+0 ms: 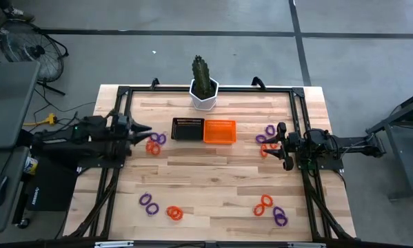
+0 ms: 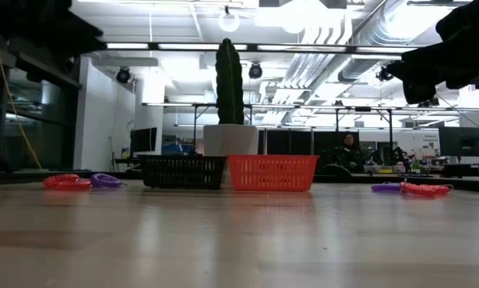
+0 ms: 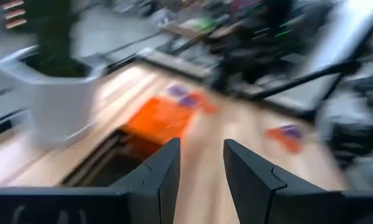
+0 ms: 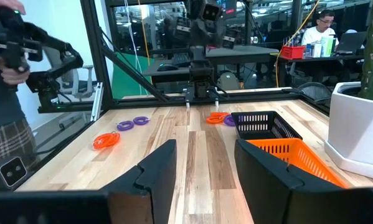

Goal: Sort spring keychains
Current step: Put the purple spring keychain in the black bin

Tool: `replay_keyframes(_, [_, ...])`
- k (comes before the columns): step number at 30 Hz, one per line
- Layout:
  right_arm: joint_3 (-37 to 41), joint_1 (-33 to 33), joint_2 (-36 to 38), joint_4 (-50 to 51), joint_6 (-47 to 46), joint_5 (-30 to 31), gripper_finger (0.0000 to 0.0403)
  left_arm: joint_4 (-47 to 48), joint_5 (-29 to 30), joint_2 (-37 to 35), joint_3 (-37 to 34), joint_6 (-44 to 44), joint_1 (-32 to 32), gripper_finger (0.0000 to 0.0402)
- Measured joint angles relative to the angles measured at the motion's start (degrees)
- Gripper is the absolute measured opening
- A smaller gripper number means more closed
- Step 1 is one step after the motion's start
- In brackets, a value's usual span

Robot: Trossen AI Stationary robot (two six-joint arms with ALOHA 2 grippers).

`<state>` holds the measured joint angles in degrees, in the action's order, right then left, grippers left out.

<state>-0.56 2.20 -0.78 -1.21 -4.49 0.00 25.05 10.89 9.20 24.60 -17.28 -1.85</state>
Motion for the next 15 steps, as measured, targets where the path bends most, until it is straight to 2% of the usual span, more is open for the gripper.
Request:
replay_keyframes(4, [0.0, 0.0, 0.0, 0.0, 0.0, 0.0, 0.0156, 11.1, 9.9, 9.9, 7.6, -4.2, 0.0, 0.0122])
replay_keyframes(8, [0.0, 0.0, 0.0, 0.0, 0.0, 0.0, 0.0158, 20.5, 16.3, 19.6, 14.7, -2.4, 0.0, 0.0122])
replay_keyframes(11, [0.0, 0.0, 0.0, 0.0, 0.0, 0.0, 0.0157, 24.6, 18.1, 26.1, 19.0, -2.0, -0.1, 0.0122])
replay_keyframes(15, [0.0, 0.0, 0.0, 0.0, 0.0, 0.0, 0.0157, 29.6, 16.8, 34.7, 23.9, 0.0, -0.1, 0.0122])
